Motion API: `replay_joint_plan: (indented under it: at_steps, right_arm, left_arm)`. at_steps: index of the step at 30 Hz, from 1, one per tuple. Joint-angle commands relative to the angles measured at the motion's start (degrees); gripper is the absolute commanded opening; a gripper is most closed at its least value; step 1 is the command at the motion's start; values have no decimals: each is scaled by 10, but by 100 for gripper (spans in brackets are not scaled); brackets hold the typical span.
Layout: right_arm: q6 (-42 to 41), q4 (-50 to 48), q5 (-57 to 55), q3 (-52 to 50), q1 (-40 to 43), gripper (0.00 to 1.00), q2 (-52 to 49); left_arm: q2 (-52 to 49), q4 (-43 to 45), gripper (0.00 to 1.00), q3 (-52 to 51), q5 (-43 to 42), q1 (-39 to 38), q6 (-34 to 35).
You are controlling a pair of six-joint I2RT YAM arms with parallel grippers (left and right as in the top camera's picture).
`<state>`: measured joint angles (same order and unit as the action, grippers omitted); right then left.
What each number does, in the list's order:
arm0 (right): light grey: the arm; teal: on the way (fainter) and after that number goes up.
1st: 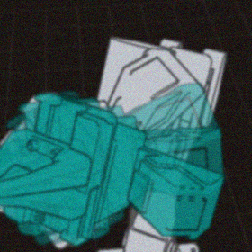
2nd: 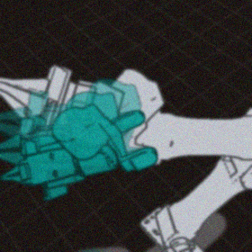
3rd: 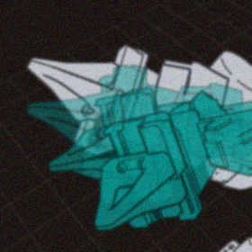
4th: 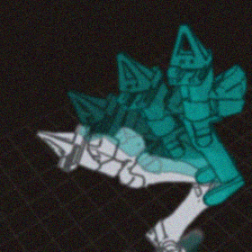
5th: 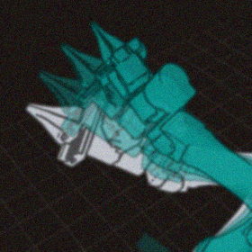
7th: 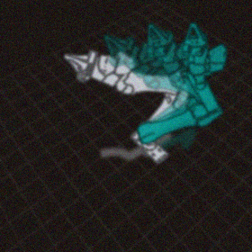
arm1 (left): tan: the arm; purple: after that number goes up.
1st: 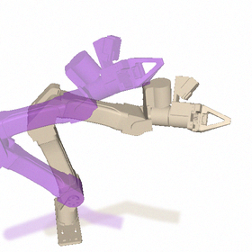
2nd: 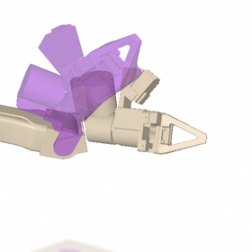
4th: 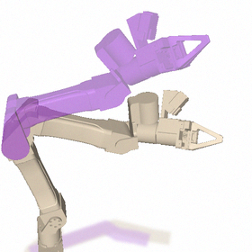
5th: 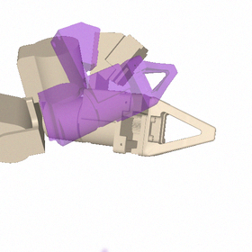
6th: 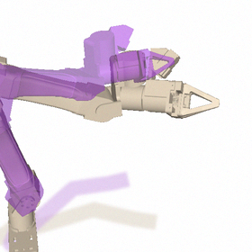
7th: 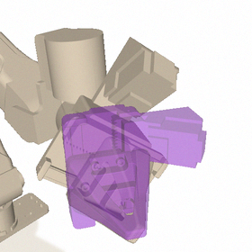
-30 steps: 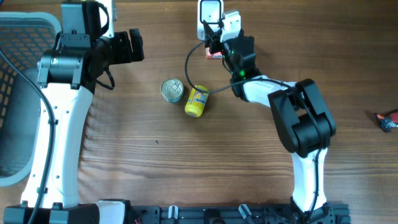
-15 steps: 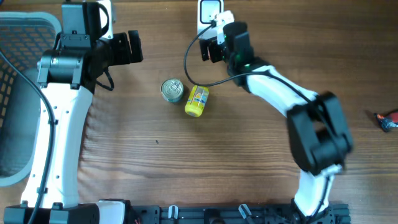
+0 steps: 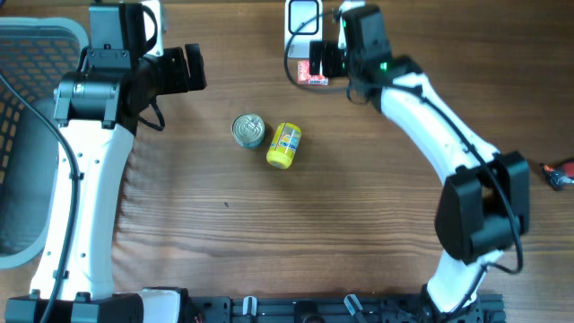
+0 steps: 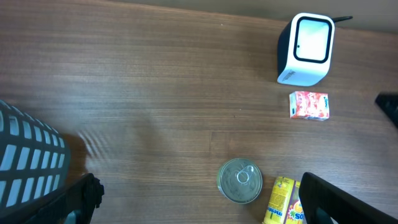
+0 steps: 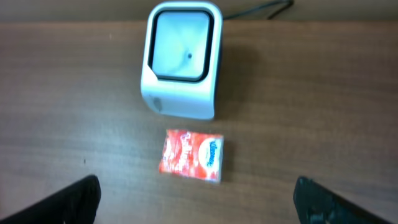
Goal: Scan the item barcode
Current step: 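Hold the tissue pack in front of the scanner window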
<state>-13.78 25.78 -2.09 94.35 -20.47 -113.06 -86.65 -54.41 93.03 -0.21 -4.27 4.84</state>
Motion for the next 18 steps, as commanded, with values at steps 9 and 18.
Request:
replay_joint_plan:
  at_steps: [9, 18]
  right_arm:
    - [-12, 132, 13, 238, -5, 100, -174]
    - [-12, 112, 13, 238, -31, 100, -222]
  left_arm:
    - [4, 1, 100, -2, 7, 2, -1]
    - [4, 1, 100, -2, 7, 2, -1]
